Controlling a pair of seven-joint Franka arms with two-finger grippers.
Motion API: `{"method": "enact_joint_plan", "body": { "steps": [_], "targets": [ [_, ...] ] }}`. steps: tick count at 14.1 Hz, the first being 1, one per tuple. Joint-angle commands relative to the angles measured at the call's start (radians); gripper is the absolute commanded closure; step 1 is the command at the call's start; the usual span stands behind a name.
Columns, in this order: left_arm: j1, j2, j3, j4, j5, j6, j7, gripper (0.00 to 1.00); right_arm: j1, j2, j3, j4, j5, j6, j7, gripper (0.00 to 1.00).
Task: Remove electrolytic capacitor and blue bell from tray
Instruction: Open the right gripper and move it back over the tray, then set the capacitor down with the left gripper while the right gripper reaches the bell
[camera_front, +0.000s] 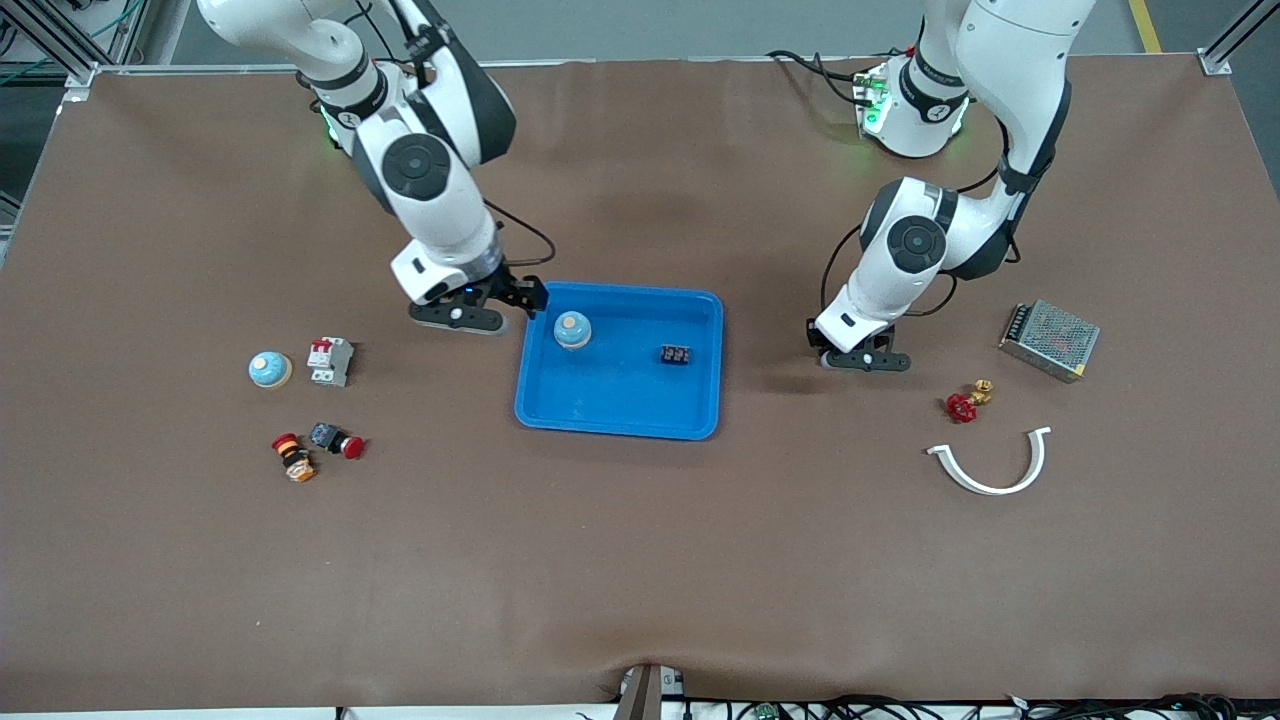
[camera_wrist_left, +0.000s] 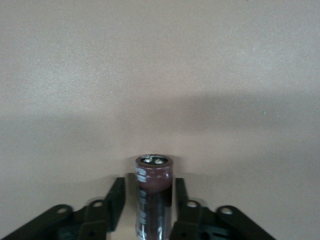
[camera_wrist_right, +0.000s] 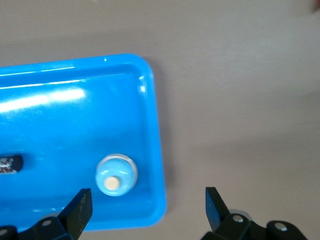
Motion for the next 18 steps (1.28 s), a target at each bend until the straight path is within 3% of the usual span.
{"method": "enact_joint_plan", "body": {
  "steps": [1,7,12,16,18],
  "targets": [
    [0.002,0.018,-0.001,0.005,0.015,0.019,-0.011,0.0,0.062,0.095,-0.014,0.047,0.007,0.058,0.102,0.0],
    [0.007,-0.032,0.0,0.01,0.015,-0.045,-0.057,0.0,0.112,0.246,-0.014,0.163,-0.005,0.062,0.182,0.0],
    [-0.016,-0.058,-0.014,0.174,0.022,-0.306,-0.382,0.0,0.112,0.285,-0.016,0.165,-0.008,0.084,0.182,0.0],
    [-0.051,-0.009,-0.043,0.258,0.008,-0.295,-0.86,0.0,0.112,0.299,-0.016,0.156,-0.01,0.088,0.182,0.0],
    [-0.071,0.023,-0.043,0.287,0.008,-0.277,-1.011,0.0,0.115,0.299,-0.014,0.156,-0.01,0.09,0.182,0.0]
  ]
}}
